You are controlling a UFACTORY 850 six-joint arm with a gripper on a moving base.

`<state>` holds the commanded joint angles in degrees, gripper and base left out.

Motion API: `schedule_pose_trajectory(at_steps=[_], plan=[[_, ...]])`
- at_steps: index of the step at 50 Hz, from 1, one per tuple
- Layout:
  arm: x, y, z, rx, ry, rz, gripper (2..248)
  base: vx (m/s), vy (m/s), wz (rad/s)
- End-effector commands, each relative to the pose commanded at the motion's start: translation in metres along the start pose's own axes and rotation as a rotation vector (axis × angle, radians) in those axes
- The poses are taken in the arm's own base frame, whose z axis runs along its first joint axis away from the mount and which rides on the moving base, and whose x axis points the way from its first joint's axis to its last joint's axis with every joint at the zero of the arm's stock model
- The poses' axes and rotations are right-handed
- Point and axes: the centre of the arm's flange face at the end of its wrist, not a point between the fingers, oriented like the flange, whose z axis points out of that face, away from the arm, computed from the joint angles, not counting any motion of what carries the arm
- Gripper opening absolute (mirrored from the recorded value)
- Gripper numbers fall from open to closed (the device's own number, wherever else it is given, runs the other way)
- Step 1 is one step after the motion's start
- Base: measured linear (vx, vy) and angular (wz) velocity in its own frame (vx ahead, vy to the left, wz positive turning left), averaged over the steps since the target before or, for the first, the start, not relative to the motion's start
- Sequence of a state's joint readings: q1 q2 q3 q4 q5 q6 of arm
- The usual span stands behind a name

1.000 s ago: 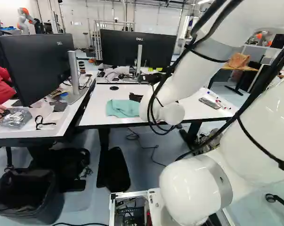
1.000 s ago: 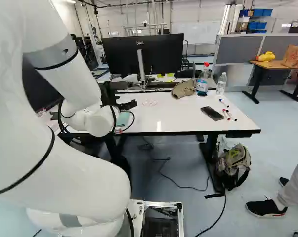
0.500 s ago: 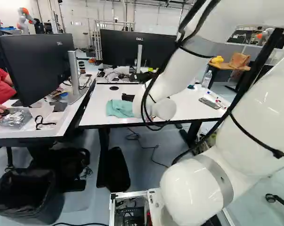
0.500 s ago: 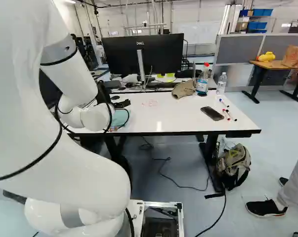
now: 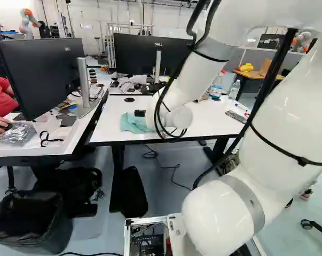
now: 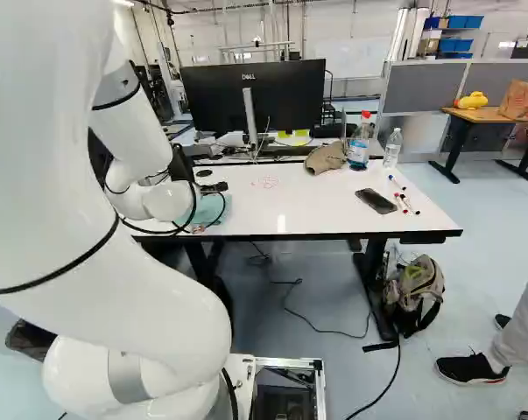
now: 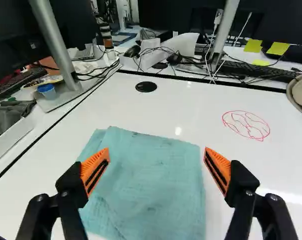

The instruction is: Clean the table with the green towel

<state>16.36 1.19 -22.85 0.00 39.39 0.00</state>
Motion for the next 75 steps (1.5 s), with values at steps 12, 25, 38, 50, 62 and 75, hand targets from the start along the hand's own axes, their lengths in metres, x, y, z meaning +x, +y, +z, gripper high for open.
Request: schedule_pose_trajectory(at_steps=[12, 25, 38, 50, 62, 75], plan=[[-0.002, -0.004, 0.007, 0.009, -0.069, -0.005, 247, 0.0, 0.0, 0.0], [-0.006, -0.008, 0.012, 0.018, -0.146, -0.011, 247, 0.0, 0.0, 0.0], [-0.011, -0.011, 0.015, 0.024, -0.225, -0.016, 247, 0.0, 0.0, 0.0], [-0.013, -0.012, 0.015, 0.026, -0.247, -0.017, 247, 0.0, 0.0, 0.0], [-0.013, -0.012, 0.015, 0.026, -0.247, -0.017, 186, 0.0, 0.0, 0.0], [-0.013, -0.012, 0.015, 0.026, -0.247, -0.017, 118, 0.0, 0.0, 0.0]])
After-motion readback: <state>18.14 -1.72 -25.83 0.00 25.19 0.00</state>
